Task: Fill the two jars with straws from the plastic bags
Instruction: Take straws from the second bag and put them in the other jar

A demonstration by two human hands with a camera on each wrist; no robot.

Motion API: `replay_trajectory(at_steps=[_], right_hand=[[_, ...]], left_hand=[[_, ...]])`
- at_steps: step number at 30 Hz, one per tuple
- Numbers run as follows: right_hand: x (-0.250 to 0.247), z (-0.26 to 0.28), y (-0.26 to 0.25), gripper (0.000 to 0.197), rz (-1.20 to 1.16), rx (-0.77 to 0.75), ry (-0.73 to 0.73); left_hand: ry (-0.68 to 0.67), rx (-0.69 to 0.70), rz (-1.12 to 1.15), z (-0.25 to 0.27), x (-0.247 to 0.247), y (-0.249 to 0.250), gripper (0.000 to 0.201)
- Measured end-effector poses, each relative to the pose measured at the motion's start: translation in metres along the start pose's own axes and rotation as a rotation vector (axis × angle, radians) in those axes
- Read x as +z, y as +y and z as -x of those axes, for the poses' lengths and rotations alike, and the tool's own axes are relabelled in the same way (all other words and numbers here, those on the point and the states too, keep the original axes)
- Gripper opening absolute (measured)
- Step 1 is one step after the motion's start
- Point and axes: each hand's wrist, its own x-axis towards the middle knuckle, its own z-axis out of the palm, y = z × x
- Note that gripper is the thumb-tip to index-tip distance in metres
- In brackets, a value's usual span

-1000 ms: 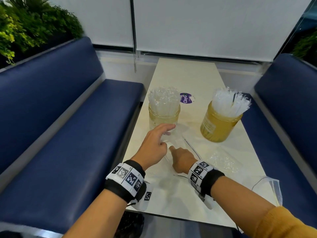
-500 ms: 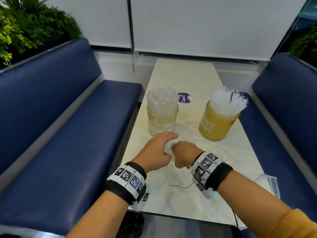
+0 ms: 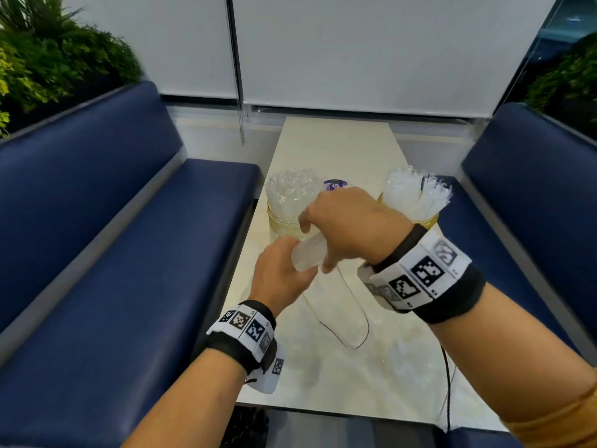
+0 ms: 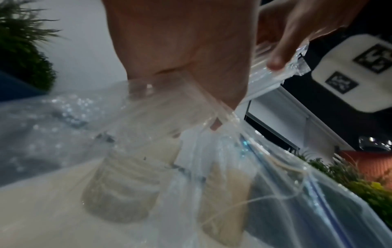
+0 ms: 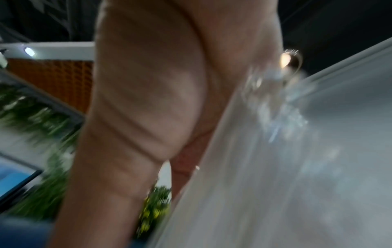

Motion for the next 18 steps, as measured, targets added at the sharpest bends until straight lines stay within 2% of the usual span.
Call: replay_trajectory(at_steps=[5, 6, 9, 11, 15, 16, 18], right_hand=[[-0.019, 0.001, 0.019, 0.060, -0.522, 0.101, 0.556], [-0.015, -0.003, 0.016, 0.062, -0.600, 0.123, 0.603], [0.004, -0.019, -0.003, 0.071, -0.795, 0.080, 0.488], [0.013, -0.027, -0.014, 0.057, -0.917, 0.033, 0.474], [0.013, -0.030, -0.021, 0.038, -1.124, 0.035, 0.723], [0.013, -0.028, -0.023, 0.042, -1.180, 0.065, 0.773], [0.021, -0.026, -0.030, 0.070, -1.318, 0.166, 0.765]], left_hand=[[0.076, -0.106, 0.274, 0.001, 0.000, -0.006, 0.021], [0.087, -0.118, 0.322, 0.001, -0.001, -0.004, 0.019], [0.092, -0.082, 0.433, 0.002, -0.002, 0.004, 0.018], [0.094, -0.073, 0.484, 0.004, -0.002, 0.007, 0.027], [0.148, -0.110, 0.510, 0.004, -0.003, 0.004, 0.034], [0.161, -0.131, 0.523, 0.002, -0.004, 0.003, 0.033], [0.176, -0.144, 0.550, -0.003, -0.009, 0.003, 0.026]])
